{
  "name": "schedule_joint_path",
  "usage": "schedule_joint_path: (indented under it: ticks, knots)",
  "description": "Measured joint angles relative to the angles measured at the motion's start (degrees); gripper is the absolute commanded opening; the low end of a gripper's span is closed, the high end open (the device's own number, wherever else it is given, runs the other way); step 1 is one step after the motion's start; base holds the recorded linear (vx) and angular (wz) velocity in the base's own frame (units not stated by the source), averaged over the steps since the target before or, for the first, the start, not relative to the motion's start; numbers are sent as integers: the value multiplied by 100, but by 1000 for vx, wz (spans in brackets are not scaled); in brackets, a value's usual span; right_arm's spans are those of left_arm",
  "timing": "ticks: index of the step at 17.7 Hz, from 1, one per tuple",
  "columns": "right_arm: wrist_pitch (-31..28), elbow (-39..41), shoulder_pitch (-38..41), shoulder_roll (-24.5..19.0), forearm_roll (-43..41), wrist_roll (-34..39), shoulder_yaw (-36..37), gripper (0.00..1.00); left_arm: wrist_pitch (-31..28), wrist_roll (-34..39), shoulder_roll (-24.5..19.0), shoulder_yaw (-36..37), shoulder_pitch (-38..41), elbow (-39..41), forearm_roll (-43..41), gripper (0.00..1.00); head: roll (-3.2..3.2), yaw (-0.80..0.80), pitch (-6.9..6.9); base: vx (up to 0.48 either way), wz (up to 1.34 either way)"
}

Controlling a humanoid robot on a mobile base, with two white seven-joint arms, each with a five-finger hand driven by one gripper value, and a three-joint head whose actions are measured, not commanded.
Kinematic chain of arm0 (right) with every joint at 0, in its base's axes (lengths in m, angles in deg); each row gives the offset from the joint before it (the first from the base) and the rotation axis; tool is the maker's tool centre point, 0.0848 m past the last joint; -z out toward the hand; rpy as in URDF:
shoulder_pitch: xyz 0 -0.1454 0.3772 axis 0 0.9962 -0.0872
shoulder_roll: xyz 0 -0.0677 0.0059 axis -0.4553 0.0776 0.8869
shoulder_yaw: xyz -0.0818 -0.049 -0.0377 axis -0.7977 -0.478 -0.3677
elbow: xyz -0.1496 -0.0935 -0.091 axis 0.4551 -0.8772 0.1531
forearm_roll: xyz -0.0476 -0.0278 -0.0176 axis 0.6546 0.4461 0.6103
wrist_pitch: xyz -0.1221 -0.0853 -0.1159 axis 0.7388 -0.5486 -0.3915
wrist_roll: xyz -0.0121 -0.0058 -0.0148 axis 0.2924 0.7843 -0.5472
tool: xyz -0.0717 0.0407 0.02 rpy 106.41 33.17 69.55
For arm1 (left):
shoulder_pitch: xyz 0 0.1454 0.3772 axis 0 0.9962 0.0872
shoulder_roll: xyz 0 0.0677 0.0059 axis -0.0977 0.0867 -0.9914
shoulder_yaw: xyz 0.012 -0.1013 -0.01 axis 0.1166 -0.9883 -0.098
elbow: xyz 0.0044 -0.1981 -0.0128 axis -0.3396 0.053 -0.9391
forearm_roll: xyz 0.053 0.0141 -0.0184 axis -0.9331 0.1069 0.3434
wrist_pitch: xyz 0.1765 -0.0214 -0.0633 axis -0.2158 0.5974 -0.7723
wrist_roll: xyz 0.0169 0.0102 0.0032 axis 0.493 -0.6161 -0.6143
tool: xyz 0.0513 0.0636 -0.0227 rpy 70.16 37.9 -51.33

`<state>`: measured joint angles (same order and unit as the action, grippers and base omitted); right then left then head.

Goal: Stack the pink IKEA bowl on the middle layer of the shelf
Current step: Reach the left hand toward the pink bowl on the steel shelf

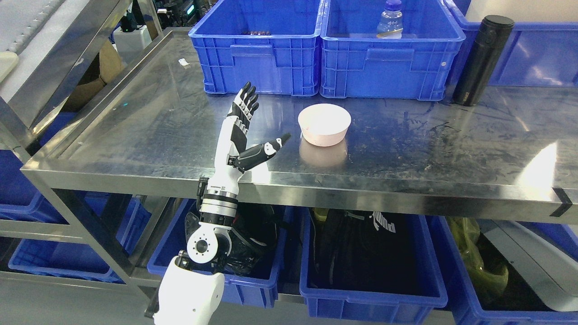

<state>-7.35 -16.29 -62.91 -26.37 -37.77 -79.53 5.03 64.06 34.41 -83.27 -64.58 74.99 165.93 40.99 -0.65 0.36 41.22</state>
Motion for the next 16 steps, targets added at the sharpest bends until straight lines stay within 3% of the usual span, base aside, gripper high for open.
schedule_joint_path:
  ticks: [3,8,10,13,16]
  knots:
    - [0,0,0,0,0,0,0,100,-20,-17,0,-10,-14,0,0,100,0,0,0,0,0]
    - [0,0,0,0,0,0,0,100,-199,-929,-143,-177,-498,3,-214,99,0,0,0,0,0]
    - [0,0,0,0,0,0,0,100,-424,-1244,-356,-238,-758,-11,-747,98,0,0,0,0,0]
    - [0,0,0,0,0,0,0,100,-514,-2427,-674,-290,-1075,-22,-1958,98,0,0,0,0,0]
    - [0,0,0,0,0,0,0,100,-312,-3188,-944,-309,-1356,-30,-2914,100,0,0,0,0,0]
